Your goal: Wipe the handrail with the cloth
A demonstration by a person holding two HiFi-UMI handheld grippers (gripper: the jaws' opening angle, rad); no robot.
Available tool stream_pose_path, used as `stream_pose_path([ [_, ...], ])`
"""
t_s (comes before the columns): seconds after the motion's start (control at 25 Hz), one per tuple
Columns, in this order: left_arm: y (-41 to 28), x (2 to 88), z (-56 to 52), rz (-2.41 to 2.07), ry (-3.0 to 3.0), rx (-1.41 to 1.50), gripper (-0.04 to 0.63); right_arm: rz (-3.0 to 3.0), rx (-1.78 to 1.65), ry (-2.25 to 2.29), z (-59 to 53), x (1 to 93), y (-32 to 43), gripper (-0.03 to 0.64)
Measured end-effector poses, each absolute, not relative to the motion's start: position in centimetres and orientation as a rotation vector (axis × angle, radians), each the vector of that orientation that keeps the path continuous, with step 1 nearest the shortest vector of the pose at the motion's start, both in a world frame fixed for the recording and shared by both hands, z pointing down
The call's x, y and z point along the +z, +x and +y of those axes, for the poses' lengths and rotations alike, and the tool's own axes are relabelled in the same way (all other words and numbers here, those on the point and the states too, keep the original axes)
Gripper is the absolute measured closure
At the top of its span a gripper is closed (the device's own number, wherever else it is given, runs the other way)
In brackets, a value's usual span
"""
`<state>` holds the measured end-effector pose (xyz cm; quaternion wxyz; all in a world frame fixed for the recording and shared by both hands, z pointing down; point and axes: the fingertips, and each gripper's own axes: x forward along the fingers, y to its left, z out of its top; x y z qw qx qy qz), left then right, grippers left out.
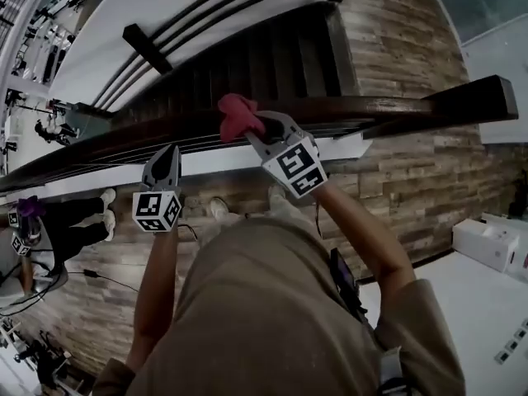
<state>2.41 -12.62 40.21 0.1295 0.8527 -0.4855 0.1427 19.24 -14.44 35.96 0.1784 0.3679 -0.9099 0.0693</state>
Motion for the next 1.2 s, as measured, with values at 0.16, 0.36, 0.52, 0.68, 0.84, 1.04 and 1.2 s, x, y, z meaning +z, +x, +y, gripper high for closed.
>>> stream_pose_path([
  [0.16, 1.2, 40.8, -13.6, -1.365, 2.504, 0.437, 0.578, -2.532, 0.21, 1.076, -15.1, 36.9, 18.3, 0.543],
  [0.36, 0.5, 41.4, -14.1, -1.329, 2.521, 0.454, 0.578, -2.492, 0.256, 1.107, -15.1, 38.4, 17.6, 0.543],
  [0.52, 0.1, 41.7, -14.5, -1.314, 2.525, 0.458, 0.578, -2.478, 0.287, 1.119, -15.3, 39.2, 17.0, 0.543],
  [0.68, -0.2, 42.5, -14.4, -1.304, 2.517, 0.464, 0.578, -2.471, 0.286, 1.122, -15.4, 39.4, 16.6, 0.543],
  [0.84, -0.4, 43.0, -14.6, -1.307, 2.502, 0.474, 0.578, -2.465, 0.263, 1.107, -15.5, 39.5, 16.5, 0.543],
  [1.04, -0.5, 43.2, -14.6, -1.306, 2.496, 0.487, 0.578, -2.459, 0.267, 1.098, -15.5, 39.7, 16.4, 0.543],
  [1.2, -0.7, 43.6, -14.5, -1.309, 2.488, 0.493, 0.578, -2.455, 0.273, 1.09, -15.5, 40.0, 16.4, 0.543],
])
